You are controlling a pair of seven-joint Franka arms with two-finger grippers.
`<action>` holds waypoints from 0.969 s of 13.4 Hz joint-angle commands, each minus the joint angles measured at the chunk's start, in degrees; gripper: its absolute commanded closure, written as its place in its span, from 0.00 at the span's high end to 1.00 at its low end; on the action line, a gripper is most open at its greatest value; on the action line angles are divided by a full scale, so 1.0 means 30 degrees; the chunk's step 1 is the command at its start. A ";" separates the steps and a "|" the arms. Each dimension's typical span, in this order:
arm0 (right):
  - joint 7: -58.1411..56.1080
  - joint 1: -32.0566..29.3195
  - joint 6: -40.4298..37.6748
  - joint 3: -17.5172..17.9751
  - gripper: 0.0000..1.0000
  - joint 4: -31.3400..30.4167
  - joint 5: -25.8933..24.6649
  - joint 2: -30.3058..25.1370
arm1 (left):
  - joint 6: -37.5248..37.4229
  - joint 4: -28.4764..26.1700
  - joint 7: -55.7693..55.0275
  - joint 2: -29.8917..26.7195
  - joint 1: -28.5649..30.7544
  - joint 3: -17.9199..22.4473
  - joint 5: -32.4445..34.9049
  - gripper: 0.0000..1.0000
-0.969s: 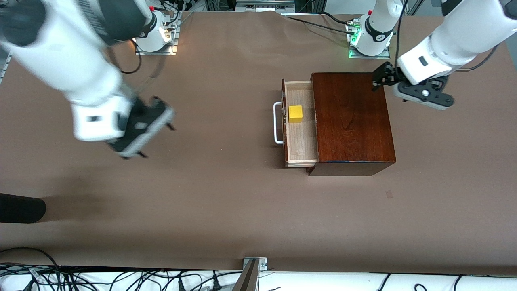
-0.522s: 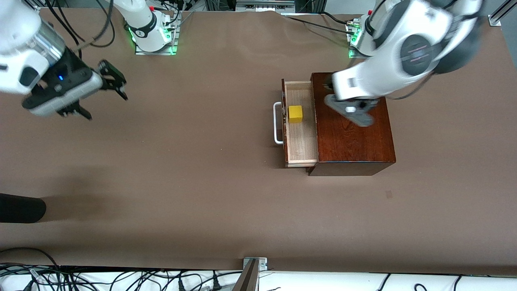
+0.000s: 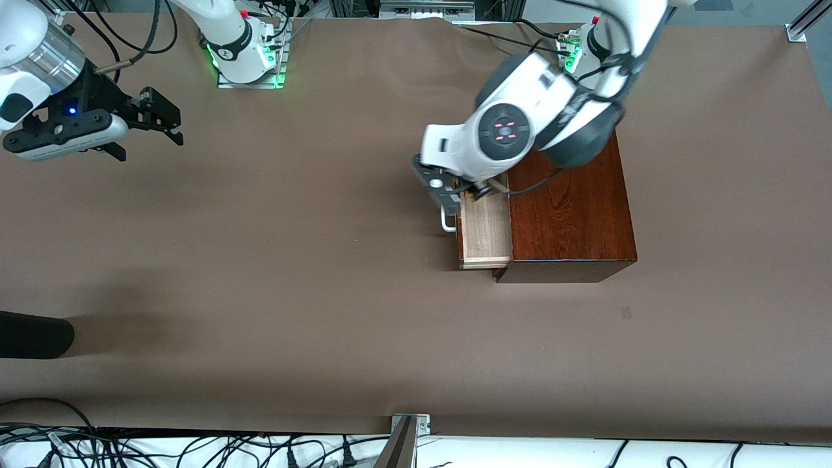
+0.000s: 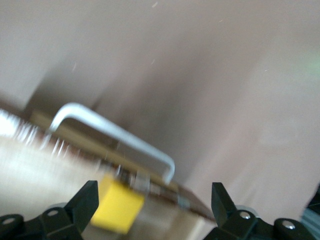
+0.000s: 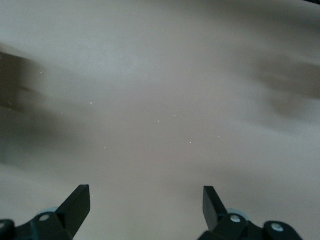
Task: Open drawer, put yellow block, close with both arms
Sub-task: 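Push the drawer shut into the wooden box with the left gripper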
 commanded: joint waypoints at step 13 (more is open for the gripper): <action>0.0581 -0.0246 0.0534 -0.0908 1.00 0.0320 -0.0777 0.0842 | -0.2029 -0.0982 0.9194 0.2255 -0.0868 0.0730 0.5593 1.00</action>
